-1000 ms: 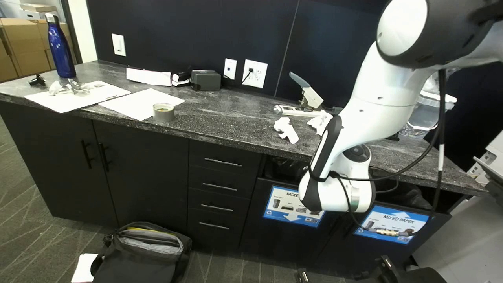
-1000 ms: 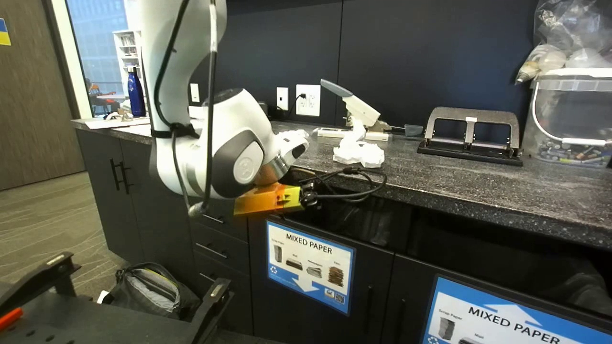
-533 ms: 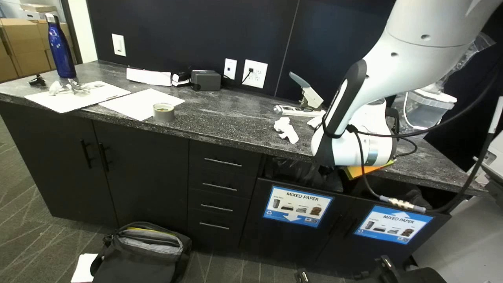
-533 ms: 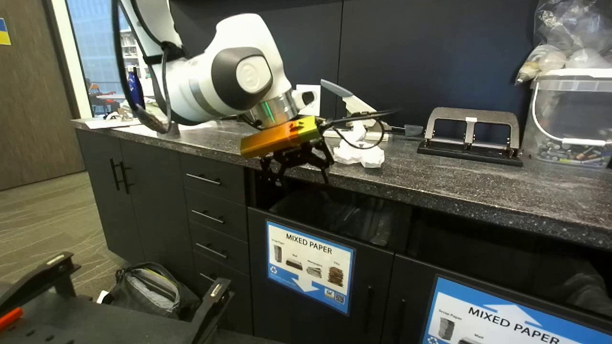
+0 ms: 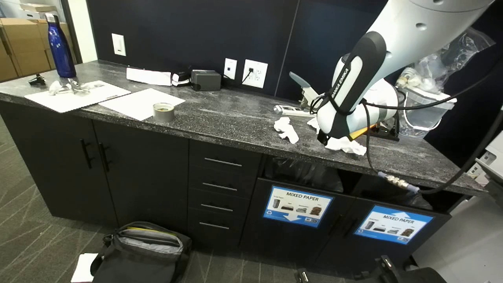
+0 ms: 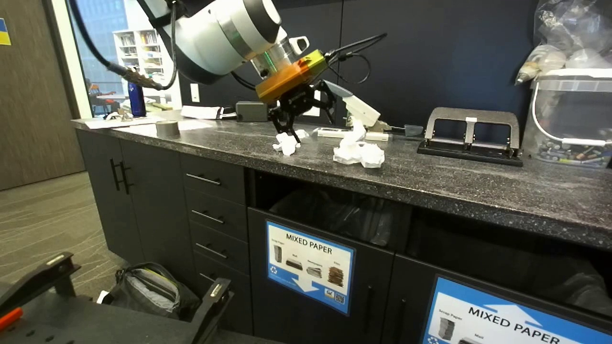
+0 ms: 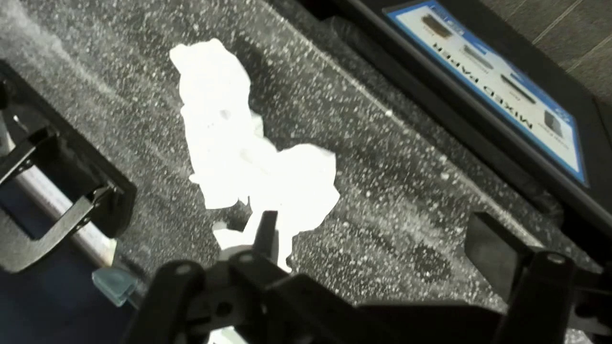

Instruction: Remove all the paper trash from the table and put them in the bin on the left

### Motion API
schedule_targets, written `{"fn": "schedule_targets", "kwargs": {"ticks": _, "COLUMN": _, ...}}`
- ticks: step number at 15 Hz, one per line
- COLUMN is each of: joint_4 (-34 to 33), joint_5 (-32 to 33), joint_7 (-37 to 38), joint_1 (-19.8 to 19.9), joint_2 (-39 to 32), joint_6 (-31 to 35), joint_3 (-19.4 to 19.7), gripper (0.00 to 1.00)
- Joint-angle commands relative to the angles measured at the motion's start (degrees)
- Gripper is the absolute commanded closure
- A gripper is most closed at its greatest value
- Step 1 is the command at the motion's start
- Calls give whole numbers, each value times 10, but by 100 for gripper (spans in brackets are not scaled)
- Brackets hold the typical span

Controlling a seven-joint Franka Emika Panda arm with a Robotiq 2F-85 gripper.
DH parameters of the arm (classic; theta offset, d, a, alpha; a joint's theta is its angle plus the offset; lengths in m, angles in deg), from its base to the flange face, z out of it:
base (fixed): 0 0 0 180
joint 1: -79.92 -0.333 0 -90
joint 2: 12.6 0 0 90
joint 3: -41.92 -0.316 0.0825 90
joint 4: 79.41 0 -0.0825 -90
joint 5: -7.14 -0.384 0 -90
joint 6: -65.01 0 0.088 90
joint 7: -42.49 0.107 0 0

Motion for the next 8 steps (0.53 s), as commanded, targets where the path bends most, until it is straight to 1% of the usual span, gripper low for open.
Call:
{"fn": "schedule_targets", "kwargs": {"ticks": 1, "joint_4": -49, "joint_5": 63, "joint_7": 40, "joint_1": 43, "joint_2": 3, "joint_6": 24, "joint_3": -20, "gripper": 0}}
{"fn": "schedule_targets", "kwargs": {"ticks": 3, "joint_4": -81, "joint_5": 70, "joint_7": 56, "joint_1": 82, "joint_2": -5, "joint_6": 32, "joint_3": -49, "gripper": 0}}
{"fn": "schedule_targets", "kwargs": {"ticks": 5, "joint_4": -119, "joint_5": 69, "joint_7": 65, "joint_1": 136, "joint_2": -20, "joint_6": 39, "joint_3": -94, "gripper": 0}}
{"fn": "schedule_targets", "kwargs": {"ticks": 7, "joint_4": -177, "joint_5": 63, "joint_7": 74, "joint_1": 197, "joint_2": -39, "joint_6": 15, "joint_3": -147, "gripper": 0}}
{"fn": "schedule_targets", "kwargs": {"ticks": 8, "joint_4": -203, "joint_5": 60, "joint_7": 76, "joint_1": 231, "joint_2": -45, "joint_6": 1, "joint_3": -181, "gripper": 0}}
